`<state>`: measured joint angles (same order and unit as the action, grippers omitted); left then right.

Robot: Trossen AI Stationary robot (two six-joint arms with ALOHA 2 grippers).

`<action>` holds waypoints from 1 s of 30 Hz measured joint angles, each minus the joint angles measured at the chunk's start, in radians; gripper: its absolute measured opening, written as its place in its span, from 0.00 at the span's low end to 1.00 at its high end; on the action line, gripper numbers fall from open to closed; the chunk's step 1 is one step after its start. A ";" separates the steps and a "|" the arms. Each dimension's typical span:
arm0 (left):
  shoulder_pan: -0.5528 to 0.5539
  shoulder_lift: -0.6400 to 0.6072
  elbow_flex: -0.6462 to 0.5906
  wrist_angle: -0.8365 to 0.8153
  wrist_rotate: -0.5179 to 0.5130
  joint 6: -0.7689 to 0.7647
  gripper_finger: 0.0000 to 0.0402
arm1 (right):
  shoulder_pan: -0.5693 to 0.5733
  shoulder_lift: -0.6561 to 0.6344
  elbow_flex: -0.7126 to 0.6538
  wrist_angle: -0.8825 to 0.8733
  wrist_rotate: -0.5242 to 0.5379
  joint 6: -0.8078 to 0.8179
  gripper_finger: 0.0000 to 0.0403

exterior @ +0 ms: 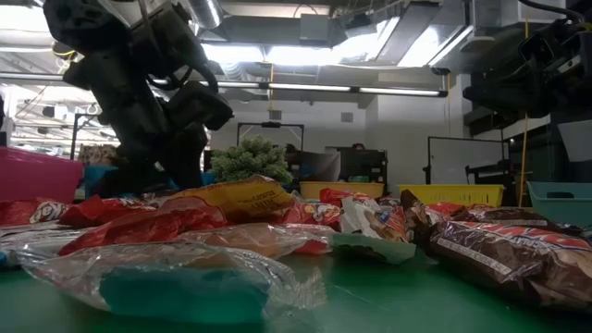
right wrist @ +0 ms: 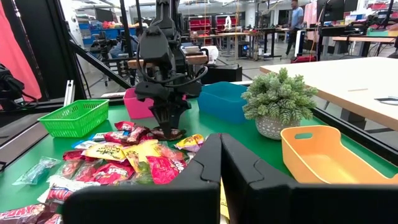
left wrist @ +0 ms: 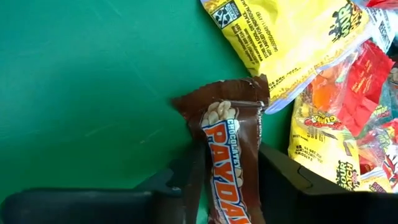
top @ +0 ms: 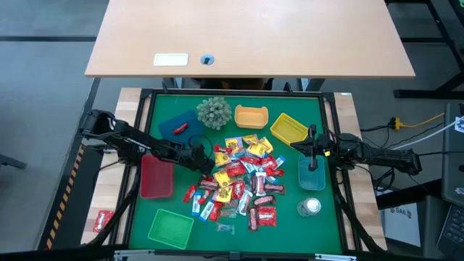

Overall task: Sort candy
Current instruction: Put the brown chocolate into the red bin

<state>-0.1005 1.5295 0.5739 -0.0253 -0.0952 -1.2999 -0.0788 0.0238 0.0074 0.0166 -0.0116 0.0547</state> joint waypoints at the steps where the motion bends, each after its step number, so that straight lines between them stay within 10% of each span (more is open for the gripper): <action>1: 0.000 0.000 0.000 0.001 0.000 0.000 0.26 | 0.000 0.000 0.000 0.000 0.000 0.000 0.00; 20: 0.090 -0.149 -0.003 0.059 0.122 0.167 0.21 | 0.000 0.000 0.000 0.000 0.000 0.000 0.00; 30: 0.134 -0.413 -0.003 -0.115 0.497 0.187 0.20 | 0.000 0.000 0.000 0.000 0.000 0.000 0.00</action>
<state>0.0334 1.1162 0.5713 -0.1399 0.4014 -1.1129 -0.0789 0.0238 0.0078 0.0166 -0.0116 0.0550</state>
